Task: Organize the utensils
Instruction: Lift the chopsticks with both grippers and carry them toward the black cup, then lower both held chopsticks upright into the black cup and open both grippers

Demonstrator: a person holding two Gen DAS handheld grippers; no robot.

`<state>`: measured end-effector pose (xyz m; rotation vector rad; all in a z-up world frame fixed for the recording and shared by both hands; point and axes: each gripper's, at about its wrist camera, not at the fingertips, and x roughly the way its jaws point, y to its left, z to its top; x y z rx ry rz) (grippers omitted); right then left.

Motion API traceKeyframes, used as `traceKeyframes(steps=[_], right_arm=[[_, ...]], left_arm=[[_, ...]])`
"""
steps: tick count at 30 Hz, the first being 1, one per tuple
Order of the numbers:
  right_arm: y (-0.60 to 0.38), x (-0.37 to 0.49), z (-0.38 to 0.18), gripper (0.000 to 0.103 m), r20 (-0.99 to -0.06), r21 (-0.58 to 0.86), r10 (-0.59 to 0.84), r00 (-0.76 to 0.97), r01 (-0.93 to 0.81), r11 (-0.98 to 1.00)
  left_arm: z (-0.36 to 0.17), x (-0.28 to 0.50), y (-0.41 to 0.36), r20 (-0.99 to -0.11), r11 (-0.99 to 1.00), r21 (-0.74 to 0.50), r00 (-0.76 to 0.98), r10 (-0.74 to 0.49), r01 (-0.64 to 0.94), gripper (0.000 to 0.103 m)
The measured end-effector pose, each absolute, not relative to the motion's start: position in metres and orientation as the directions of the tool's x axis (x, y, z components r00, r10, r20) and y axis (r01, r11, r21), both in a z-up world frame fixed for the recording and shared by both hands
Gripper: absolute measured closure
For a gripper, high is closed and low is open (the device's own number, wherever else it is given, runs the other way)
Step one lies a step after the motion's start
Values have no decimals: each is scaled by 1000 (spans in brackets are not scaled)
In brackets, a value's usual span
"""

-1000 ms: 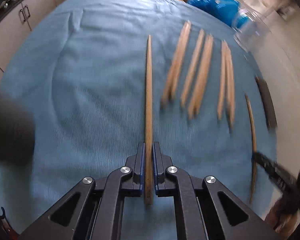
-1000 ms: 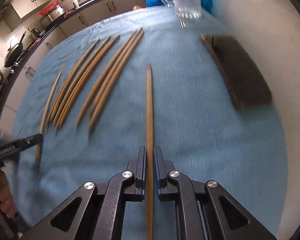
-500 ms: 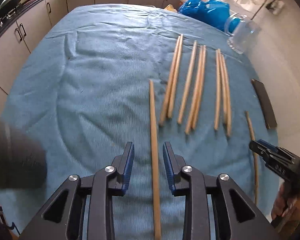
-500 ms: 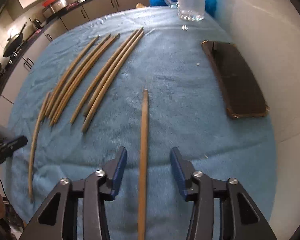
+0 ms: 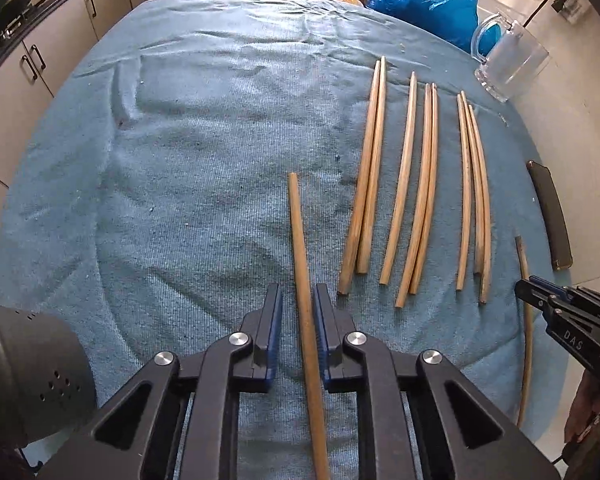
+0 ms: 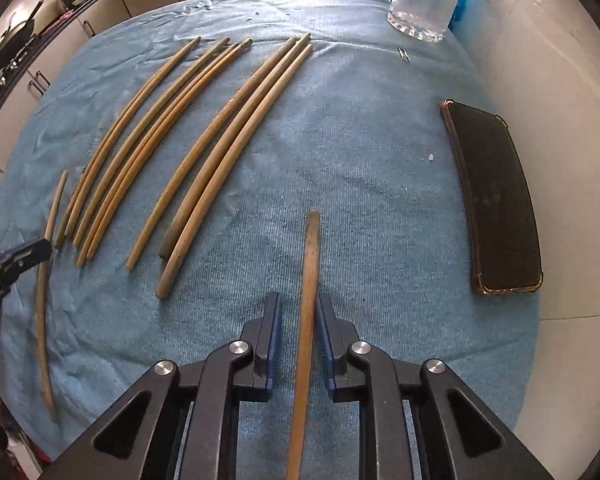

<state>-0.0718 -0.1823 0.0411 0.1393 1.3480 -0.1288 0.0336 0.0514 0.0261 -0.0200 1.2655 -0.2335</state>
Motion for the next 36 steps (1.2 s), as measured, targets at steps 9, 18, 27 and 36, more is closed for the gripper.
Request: traceKeyframes(steps=[9,18,27,36], right_arm=[[-172,-42,38,91,-987,7,-21,159,169,986],[-166,-71,76,96,-913,149,76,400,155,977],[-129,-139,145,95,-737,257,163,656,49,965],[-85,-165,207,95,-570,288,212,793,-49,956]], left_arm=[[26,45,37,-944,984,-99,297,-140,149,93],[79,-16,68,-851,940,-295,401,-340,172,97],[151,-98,102,-684,909,-335,600,-416,249,97],[218,-148,145,-524,916,-297,756,-392,269,97]])
